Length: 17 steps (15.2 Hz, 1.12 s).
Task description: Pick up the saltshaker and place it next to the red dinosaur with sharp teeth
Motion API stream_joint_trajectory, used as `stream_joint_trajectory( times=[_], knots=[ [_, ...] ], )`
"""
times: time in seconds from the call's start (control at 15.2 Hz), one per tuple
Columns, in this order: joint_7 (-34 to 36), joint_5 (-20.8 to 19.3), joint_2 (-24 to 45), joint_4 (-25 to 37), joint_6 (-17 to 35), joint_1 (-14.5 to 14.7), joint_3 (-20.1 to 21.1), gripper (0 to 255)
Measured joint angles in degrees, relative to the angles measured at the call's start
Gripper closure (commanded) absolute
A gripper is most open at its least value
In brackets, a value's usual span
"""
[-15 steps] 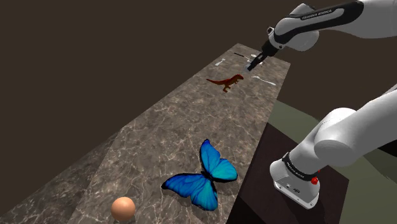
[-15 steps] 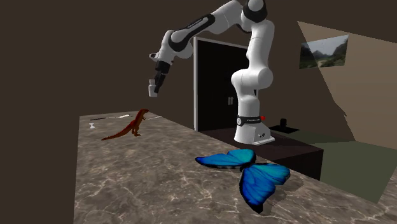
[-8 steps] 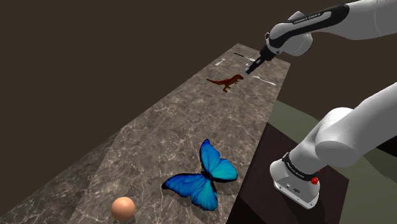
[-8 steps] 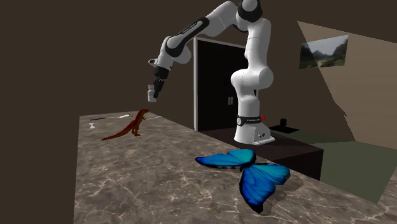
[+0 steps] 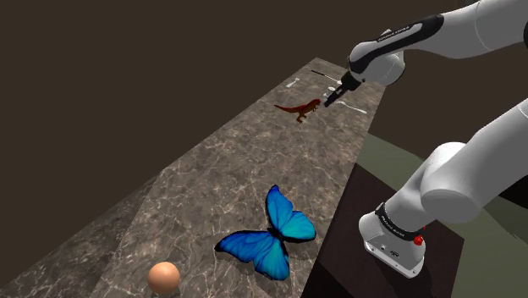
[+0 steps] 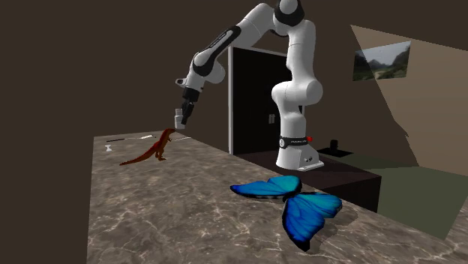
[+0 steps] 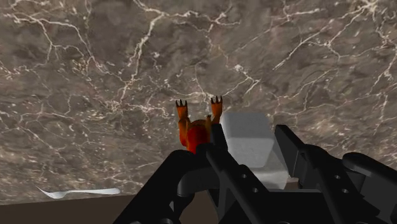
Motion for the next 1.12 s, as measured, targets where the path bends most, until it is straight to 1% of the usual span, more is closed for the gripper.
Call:
stream_joint_trajectory(
  times=[0.4, 0.66, 0.92, 1.12],
  knots=[
    [-7.3, 8.9, 5.0, -0.5, 3.5, 2.1, -1.2, 255],
    [-13.2, 16.3, 8.6, -0.3, 5.2, 2.7, -1.0, 255],
    [-19.5, 24.1, 12.3, 0.1, 6.3, 2.3, 0.2, 255],
    [-24.6, 30.4, 15.6, 1.1, 6.9, 1.4, 1.9, 255]
  ],
)
